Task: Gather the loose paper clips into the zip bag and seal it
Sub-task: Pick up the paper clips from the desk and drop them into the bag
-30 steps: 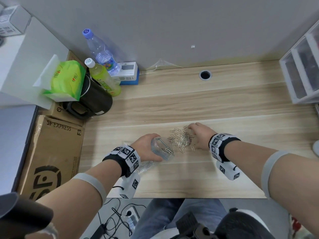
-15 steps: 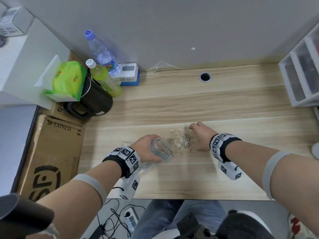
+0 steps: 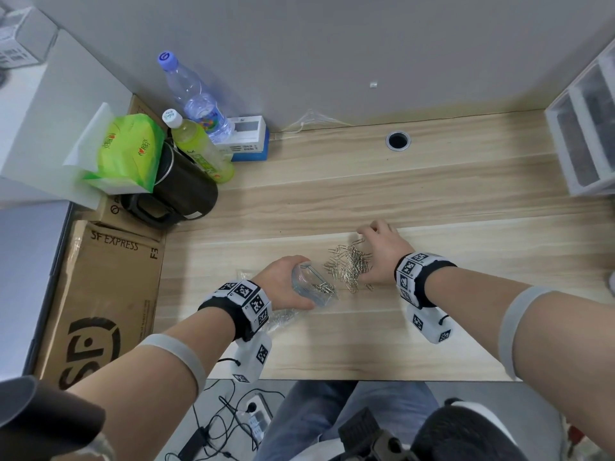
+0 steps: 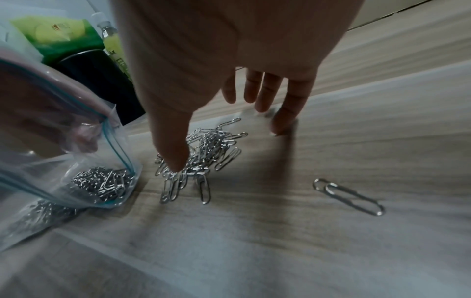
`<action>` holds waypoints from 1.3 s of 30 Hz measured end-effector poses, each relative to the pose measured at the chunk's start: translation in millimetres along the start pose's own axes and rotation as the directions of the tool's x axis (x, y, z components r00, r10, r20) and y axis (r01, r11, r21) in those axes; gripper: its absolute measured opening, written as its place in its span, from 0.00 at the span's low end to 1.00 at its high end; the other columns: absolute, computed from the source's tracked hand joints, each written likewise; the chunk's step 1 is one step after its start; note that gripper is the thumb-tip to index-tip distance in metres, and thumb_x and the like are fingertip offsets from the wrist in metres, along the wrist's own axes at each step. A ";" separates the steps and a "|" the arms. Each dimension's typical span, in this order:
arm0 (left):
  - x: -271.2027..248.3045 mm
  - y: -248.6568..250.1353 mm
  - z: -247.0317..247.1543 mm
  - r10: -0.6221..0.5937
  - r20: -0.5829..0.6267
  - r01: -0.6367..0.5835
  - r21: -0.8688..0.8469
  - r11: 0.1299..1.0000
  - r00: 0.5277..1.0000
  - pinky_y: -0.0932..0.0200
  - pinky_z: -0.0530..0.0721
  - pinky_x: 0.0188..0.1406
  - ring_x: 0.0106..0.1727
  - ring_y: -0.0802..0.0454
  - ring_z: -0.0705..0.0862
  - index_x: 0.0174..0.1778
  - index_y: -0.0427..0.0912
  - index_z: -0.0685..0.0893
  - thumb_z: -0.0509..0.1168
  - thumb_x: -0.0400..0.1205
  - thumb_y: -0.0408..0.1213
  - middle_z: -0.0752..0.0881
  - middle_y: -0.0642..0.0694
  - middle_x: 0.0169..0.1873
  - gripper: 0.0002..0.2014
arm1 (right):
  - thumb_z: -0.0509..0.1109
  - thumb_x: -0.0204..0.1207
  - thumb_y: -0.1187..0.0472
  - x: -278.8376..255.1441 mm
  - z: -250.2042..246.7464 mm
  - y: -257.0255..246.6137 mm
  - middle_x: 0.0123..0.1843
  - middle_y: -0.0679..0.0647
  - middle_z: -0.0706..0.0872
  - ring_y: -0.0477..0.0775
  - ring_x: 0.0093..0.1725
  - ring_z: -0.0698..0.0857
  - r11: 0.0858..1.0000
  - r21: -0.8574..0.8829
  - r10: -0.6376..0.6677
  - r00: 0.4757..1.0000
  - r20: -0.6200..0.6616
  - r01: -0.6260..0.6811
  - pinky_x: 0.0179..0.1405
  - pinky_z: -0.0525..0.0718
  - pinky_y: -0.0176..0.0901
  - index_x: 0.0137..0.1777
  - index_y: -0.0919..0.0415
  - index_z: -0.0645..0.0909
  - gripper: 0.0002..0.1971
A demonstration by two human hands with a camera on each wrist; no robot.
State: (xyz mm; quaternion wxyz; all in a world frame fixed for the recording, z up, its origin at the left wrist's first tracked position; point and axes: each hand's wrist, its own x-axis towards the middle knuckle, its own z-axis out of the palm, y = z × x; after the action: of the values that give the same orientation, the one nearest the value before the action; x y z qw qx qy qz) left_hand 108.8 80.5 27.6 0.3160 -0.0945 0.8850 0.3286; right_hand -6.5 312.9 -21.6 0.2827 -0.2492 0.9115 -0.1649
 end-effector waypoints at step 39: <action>4.5 9.0 -5.2 -0.039 0.026 0.039 0.003 0.999 0.999 0.61 0.73 0.68 0.72 0.53 0.75 0.78 0.47 0.71 0.82 0.66 0.44 0.76 0.51 0.72 0.44 | 0.68 0.71 0.69 9.2 9.4 -15.8 0.53 0.54 0.88 0.55 0.54 0.85 0.993 0.099 -0.069 0.992 0.109 0.058 0.55 0.81 0.41 0.51 0.58 0.89 0.13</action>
State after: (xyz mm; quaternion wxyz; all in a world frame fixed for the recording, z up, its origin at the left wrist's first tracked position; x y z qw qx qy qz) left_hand 99.3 84.3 32.5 0.3338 -0.1069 0.8793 0.3225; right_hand -1.7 293.3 -25.9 0.3398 -0.2732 0.8768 -0.2028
